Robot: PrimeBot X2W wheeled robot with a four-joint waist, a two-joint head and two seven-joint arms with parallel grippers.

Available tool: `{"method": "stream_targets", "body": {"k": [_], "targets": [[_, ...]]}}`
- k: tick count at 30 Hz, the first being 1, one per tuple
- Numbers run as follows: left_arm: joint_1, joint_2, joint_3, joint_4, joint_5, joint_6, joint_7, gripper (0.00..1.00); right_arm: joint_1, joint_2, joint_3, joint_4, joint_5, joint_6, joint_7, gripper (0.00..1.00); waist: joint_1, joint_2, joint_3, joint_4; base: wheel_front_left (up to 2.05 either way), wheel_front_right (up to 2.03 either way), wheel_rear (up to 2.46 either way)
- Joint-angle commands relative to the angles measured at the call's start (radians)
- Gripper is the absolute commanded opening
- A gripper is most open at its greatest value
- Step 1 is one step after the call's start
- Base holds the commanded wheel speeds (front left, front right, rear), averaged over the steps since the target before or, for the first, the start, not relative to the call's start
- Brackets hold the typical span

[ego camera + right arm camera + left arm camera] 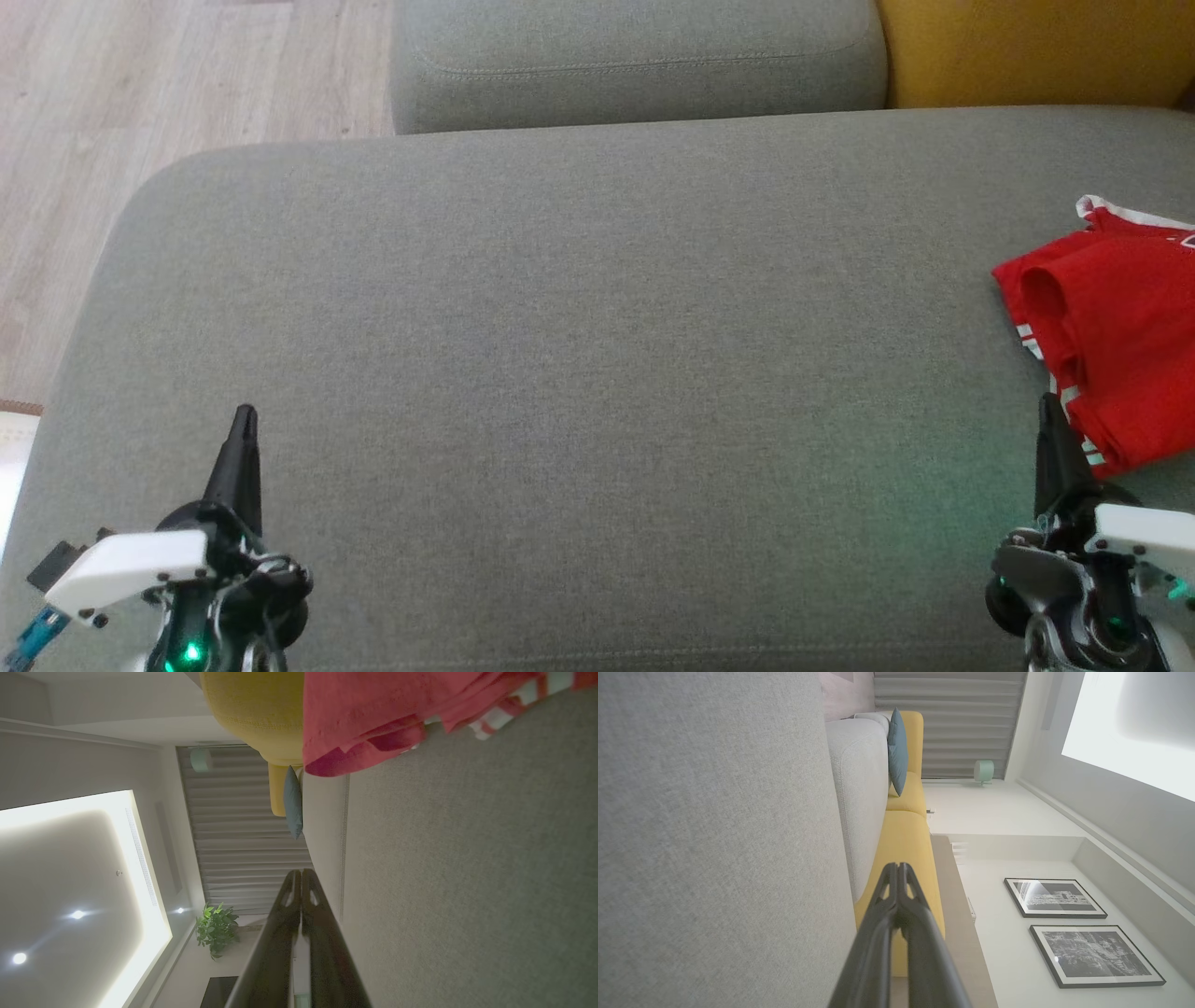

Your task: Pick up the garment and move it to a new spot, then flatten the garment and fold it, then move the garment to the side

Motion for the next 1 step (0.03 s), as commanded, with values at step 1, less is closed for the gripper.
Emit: {"method": "stream_targets", "body": {"k": [1], "targets": [[-0.053, 0.007, 0.035, -0.026, 0.006, -0.007, 0.005, 0.00, -0.054, -0.009, 0.016, -0.031, -0.003, 0.007, 0.008, 0.00, 0.0000, 0.0000, 0.000, 0.000, 0.00, 0.00, 0.00]]}}
